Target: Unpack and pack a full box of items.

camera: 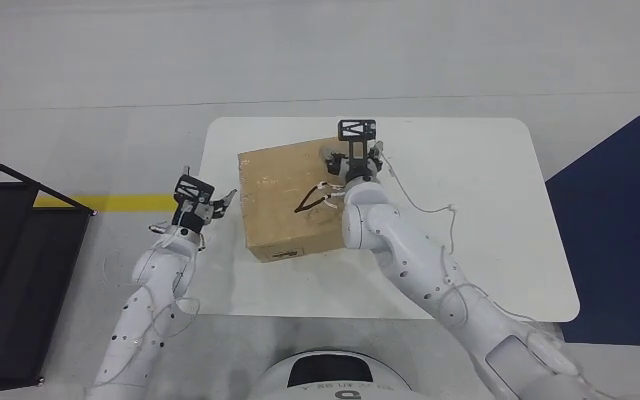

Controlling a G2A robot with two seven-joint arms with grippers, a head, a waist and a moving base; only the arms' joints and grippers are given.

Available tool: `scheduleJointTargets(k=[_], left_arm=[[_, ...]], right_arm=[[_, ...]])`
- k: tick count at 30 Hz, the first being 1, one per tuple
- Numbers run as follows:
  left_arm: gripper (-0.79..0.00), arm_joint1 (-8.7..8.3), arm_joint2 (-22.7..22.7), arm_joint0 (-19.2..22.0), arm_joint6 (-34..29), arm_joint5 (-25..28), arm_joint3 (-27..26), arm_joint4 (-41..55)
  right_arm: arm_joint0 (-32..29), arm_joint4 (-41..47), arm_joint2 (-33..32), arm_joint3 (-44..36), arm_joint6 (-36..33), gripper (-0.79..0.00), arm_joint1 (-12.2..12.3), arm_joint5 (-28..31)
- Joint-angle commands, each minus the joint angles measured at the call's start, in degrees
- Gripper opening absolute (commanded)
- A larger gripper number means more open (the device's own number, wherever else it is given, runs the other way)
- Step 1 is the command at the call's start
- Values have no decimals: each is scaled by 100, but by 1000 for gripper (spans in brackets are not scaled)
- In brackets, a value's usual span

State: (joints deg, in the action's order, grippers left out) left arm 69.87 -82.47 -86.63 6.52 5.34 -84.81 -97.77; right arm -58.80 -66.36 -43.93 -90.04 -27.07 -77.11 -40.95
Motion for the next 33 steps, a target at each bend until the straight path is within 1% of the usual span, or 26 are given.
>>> scheduleJointTargets(k=[1, 7, 15, 24, 33], left_arm=[[0, 39, 228, 184, -54, -33, 133, 19], [0, 130, 735, 729, -286, 2, 312, -124], [0, 186, 1093, 1285, -599, 179, 360, -472], [0, 299, 1634, 1758, -822, 274, 400, -678], [0, 423, 2118, 2011, -974, 264, 540, -764]], right_arm=[[-31, -85, -4, -34, -47, 0, -12, 44], [-107, -211, -132, -18, -186, 0, -44, 190], [-347, -351, -490, -191, -186, 0, -39, 275], [-566, -563, -738, -309, -257, 0, -55, 383], [-517, -601, -829, -160, -359, 0, -136, 531]])
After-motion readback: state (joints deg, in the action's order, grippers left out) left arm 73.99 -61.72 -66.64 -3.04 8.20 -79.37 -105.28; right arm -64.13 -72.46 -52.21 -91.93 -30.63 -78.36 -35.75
